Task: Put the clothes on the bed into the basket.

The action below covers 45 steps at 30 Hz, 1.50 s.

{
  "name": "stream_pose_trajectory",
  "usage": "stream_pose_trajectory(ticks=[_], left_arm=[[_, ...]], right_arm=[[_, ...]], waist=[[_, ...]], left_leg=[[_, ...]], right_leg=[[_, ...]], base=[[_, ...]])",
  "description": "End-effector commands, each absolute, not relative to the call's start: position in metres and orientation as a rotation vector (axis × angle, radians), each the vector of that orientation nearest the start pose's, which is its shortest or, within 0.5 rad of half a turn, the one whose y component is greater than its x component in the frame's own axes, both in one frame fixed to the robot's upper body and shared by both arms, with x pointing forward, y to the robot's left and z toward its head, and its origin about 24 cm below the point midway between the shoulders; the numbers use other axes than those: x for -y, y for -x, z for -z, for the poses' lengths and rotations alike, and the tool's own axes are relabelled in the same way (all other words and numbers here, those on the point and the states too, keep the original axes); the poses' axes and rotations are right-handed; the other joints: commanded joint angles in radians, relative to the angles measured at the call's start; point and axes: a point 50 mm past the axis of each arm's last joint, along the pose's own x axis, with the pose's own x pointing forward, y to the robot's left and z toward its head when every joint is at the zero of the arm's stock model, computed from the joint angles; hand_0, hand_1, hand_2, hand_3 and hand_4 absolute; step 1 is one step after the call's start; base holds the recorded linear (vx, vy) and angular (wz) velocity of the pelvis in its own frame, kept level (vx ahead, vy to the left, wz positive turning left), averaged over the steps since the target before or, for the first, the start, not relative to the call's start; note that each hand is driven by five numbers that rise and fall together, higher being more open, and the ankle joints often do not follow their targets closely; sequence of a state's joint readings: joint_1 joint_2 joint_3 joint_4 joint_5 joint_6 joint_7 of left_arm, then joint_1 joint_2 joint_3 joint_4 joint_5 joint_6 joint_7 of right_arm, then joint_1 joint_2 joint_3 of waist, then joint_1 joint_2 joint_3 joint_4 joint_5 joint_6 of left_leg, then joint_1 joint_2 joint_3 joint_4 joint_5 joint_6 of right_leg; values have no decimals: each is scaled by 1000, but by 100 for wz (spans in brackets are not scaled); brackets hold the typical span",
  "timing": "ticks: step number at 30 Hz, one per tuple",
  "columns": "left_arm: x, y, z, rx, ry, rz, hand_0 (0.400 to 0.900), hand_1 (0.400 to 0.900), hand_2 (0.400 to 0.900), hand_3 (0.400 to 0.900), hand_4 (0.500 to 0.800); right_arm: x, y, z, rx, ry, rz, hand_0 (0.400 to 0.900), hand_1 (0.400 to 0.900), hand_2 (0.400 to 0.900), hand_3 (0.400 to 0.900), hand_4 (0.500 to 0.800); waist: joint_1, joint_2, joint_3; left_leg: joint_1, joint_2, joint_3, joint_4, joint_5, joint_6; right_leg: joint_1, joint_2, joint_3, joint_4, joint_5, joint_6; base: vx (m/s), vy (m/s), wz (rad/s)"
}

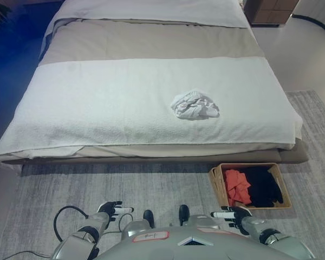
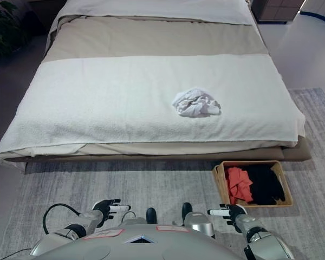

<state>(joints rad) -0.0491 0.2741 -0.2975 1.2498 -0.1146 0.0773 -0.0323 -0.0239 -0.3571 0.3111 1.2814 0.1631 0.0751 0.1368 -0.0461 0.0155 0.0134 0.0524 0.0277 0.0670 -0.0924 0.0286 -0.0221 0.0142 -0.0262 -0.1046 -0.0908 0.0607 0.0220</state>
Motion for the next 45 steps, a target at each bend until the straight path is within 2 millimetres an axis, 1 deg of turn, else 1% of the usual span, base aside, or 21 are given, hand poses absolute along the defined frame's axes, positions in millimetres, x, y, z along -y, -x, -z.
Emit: stream_pose_trajectory(ticks=[1, 15, 32, 38, 42, 43, 44, 45], left_arm=[[-241, -115, 155, -1265, -355, 33, 900, 900, 900, 900, 800], [-243, -111, 156, -1283, -355, 19, 900, 900, 900, 900, 800], [-243, -112, 156, -1280, -362, 21, 900, 900, 900, 900, 800], [-244, -117, 154, -1265, -363, 21, 900, 900, 900, 900, 800], [-243, -121, 153, -1253, -358, 24, 900, 900, 900, 900, 800], [-243, -121, 153, -1253, -358, 24, 900, 900, 900, 900, 800], [-242, -123, 153, -1245, -359, 33, 900, 900, 900, 900, 800], [-242, -123, 153, -1245, -359, 33, 900, 900, 900, 900, 800]], right_arm=[[271, -75, 156, -1405, 324, -38, 900, 900, 900, 900, 800], [272, -73, 156, -1412, 322, -35, 900, 900, 900, 900, 800], [271, -73, 156, -1410, 323, -36, 900, 900, 900, 900, 800], [272, -83, 153, -1373, 333, -37, 900, 900, 900, 900, 800], [275, -89, 151, -1349, 338, -27, 900, 900, 900, 900, 800], [275, -89, 151, -1349, 338, -27, 900, 900, 900, 900, 800], [277, -91, 150, -1340, 340, -21, 900, 900, 900, 900, 800], [278, -91, 150, -1340, 340, -21, 900, 900, 900, 900, 800]], waist=[[12, -25, 19], [12, -25, 16], [7, -21, 21], [5, -14, 32], [1, -12, 49], [0, -12, 48], [-2, -14, 64], [-3, -14, 63]], left_leg=[[13, -5, 12, 5, -83, -18], [14, -6, 13, 5, -85, -18], [18, 0, 11, 5, -85, -23], [15, 14, 7, 8, -72, -33], [-37, 18, -14, 93, -83, -41], [-39, 19, -15, 95, -85, -41], [-81, 5, -27, 174, -94, -49], [-85, 5, -28, 178, -96, -49]], right_leg=[[30, -32, 3, 4, -72, 58], [31, -32, 3, 4, -74, 59], [36, -28, -1, 5, -82, 53], [31, -14, -3, 20, -101, 40], [18, -3, 1, 42, -121, 18], [16, -3, 0, 42, -121, 18], [12, -2, 3, 53, -129, 7], [10, -2, 2, 53, -129, 7]], base=[[0, 0, 0], [0, 0, 0], [1, -9, 1], [-5, -82, 10], [-36, -112, 19], [-55, -130, 21], [-40, -80, 16], [-97, -161, 23]])
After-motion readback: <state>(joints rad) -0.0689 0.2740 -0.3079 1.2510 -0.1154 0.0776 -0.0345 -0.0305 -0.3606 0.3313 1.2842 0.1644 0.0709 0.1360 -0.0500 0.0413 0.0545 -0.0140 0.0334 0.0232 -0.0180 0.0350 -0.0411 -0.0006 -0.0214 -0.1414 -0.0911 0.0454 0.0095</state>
